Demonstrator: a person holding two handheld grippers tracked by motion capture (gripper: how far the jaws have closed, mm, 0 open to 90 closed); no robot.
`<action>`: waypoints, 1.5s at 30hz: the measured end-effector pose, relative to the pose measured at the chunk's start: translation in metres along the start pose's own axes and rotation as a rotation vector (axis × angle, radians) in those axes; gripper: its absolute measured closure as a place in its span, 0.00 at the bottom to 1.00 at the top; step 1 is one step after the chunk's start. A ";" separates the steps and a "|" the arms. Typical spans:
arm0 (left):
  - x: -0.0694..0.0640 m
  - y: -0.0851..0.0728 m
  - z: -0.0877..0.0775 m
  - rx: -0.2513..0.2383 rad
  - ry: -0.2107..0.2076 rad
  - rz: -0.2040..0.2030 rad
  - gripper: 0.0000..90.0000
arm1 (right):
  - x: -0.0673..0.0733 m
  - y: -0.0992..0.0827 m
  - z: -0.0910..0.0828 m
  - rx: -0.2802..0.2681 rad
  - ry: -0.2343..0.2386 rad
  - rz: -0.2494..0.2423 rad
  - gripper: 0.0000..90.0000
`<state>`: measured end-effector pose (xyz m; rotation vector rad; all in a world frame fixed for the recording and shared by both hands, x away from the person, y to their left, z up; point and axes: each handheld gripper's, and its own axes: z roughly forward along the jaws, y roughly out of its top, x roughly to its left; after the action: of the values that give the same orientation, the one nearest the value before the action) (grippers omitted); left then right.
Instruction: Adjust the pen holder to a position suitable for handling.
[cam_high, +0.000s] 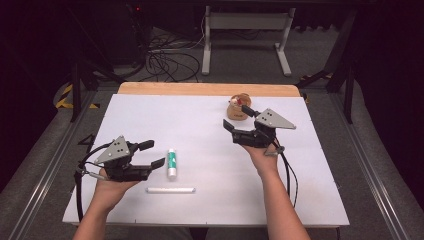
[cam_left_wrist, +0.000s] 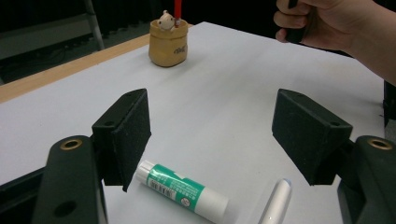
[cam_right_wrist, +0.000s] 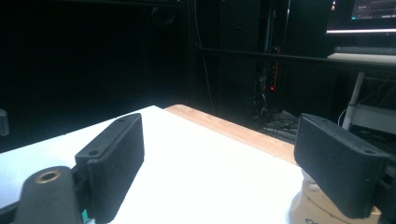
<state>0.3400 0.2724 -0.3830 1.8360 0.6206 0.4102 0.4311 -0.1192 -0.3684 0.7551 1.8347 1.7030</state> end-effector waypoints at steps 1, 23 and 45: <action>0.000 0.000 0.000 0.000 0.003 0.000 0.32 | 0.002 0.000 -0.002 -0.002 0.001 -0.004 0.18; -0.004 0.000 0.003 0.023 -0.006 0.020 0.31 | 0.034 0.007 -0.029 -0.025 0.086 -0.027 0.09; 0.004 -0.018 0.003 0.155 -0.139 0.113 0.28 | 0.039 0.013 -0.037 0.007 0.207 -0.071 0.07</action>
<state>0.3405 0.2773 -0.4007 2.0346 0.4654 0.3133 0.3778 -0.1173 -0.3530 0.5259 1.9805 1.7857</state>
